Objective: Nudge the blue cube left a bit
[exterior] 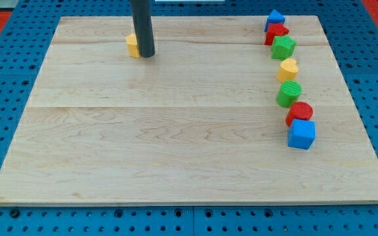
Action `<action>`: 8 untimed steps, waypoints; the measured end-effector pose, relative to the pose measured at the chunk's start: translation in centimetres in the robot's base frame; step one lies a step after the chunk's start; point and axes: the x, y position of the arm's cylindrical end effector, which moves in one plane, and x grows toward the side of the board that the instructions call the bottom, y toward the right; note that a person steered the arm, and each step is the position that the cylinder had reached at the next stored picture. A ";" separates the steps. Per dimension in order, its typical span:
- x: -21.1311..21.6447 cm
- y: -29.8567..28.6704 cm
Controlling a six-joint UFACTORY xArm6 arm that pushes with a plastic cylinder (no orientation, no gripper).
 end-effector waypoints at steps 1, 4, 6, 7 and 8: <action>-1.9 -1.4; -2.3 5.6; 5.4 9.8; 11.1 9.1; 17.5 7.7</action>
